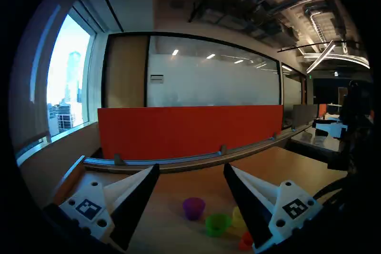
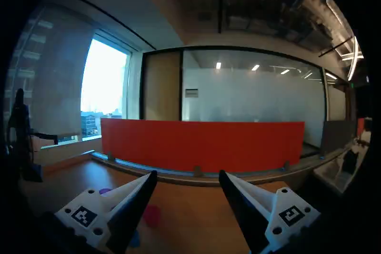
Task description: Pour water
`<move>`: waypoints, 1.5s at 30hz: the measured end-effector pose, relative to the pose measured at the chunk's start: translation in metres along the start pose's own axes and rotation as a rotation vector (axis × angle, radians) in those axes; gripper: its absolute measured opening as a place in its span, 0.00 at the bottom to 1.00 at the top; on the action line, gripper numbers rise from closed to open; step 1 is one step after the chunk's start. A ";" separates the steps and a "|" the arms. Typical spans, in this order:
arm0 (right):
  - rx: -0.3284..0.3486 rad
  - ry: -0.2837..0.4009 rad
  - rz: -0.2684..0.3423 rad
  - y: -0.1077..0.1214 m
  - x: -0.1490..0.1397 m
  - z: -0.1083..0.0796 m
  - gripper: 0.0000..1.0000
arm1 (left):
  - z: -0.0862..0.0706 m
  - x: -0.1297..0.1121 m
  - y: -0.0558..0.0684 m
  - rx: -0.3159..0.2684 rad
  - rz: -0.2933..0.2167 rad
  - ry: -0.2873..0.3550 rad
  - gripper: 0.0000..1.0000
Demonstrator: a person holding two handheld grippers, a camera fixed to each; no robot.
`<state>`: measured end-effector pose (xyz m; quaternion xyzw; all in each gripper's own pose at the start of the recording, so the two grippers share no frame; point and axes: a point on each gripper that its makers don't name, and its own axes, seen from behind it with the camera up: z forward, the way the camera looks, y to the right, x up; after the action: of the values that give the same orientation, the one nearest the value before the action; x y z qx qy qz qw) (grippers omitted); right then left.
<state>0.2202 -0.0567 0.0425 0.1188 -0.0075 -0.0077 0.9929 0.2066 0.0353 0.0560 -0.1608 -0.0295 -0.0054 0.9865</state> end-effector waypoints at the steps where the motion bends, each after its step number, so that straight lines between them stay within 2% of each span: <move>1: 0.026 -0.002 -0.001 -0.005 0.001 0.001 1.00 | 0.001 0.001 0.004 -0.025 -0.001 0.001 1.00; 6: 0.149 -0.011 -0.014 -0.027 0.004 0.005 1.00 | 0.007 0.006 0.019 -0.122 0.001 0.008 1.00; 12: 0.317 -0.011 -0.028 -0.064 0.014 0.002 1.00 | 0.008 0.009 0.033 -0.224 0.015 -0.002 1.00; 16: 0.395 -0.012 -0.025 -0.083 0.018 0.000 1.00 | 0.007 0.008 0.041 -0.288 0.029 -0.014 1.00; 24: 0.466 -0.074 -0.091 -0.104 0.003 -0.002 1.00 | 0.010 -0.010 0.044 -0.342 0.054 -0.070 1.00; 33: 0.540 -0.179 -0.203 -0.120 -0.034 -0.002 1.00 | 0.016 -0.038 0.043 -0.385 0.084 -0.143 1.00; 39: 0.580 -0.241 -0.239 -0.129 -0.059 0.001 1.00 | 0.024 -0.058 0.040 -0.408 0.089 -0.189 1.00; 45: 0.605 -0.313 -0.265 -0.131 -0.095 0.006 1.00 | 0.030 -0.091 0.045 -0.449 0.097 -0.272 1.00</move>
<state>0.1229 -0.1838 0.0160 0.4043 -0.1458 -0.1520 0.8901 0.1147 0.0870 0.0646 -0.3761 -0.1523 0.0573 0.9122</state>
